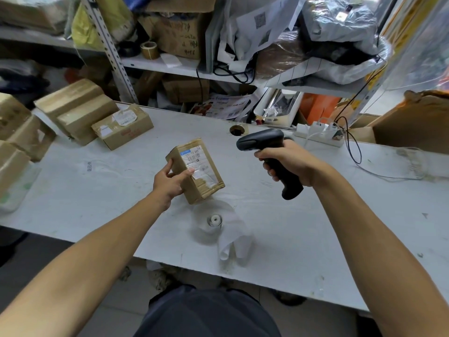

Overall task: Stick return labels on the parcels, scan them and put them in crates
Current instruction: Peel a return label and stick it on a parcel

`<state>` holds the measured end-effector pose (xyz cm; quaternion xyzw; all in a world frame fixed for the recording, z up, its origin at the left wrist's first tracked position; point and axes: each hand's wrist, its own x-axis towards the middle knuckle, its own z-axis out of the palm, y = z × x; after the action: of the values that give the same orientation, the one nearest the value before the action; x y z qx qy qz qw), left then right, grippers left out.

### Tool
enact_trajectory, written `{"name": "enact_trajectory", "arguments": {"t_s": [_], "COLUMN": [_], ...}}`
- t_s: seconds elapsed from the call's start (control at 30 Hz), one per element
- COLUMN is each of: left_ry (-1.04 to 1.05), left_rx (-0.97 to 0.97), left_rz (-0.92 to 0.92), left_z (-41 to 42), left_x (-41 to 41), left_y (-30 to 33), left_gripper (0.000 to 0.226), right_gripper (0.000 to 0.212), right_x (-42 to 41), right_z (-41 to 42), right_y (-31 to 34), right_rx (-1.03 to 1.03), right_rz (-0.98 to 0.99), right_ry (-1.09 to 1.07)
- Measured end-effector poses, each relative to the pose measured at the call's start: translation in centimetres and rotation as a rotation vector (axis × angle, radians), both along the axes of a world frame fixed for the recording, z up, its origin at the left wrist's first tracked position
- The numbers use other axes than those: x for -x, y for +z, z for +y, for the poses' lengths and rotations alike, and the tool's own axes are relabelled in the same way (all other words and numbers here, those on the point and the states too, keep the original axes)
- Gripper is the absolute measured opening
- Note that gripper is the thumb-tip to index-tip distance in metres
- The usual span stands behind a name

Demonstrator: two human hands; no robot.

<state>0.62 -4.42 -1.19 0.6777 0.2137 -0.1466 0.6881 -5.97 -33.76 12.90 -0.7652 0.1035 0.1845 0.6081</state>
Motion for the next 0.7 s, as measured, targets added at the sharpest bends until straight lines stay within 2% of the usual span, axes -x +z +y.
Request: {"name": "enact_trajectory", "arguments": {"t_s": [0.13,0.3,0.53,0.63,0.7], "left_ry": [0.009,0.071,0.195,0.265,0.293], "left_rx": [-0.012,-0.016,0.038,0.067,0.082], "left_rz": [-0.007,0.006,0.108,0.159,0.188], "left_z": [0.2,0.9,4.0,4.7,5.1], "left_x": [0.0,0.1,1.2,1.9,2.1], "left_y": [0.0,0.1,-1.6,-2.5,-3.2], "left_gripper": [0.086,0.070,0.043,0.041,0.042], "right_gripper": [0.032,0.023,0.020,0.019,0.029], "right_x": [0.0,0.4,4.5,6.4,7.3], "right_z": [-0.4,-1.5,-1.6,-1.4,-1.1], "right_y": [0.2,-1.5,-13.8,-16.9,-17.9], "right_rx": [0.019,0.085,0.524,0.596,0.611], "right_rz": [-0.013,0.036,0.264,0.348,0.388], "right_ry": [-0.015,-0.059,-0.131,-0.097,-0.087]}}
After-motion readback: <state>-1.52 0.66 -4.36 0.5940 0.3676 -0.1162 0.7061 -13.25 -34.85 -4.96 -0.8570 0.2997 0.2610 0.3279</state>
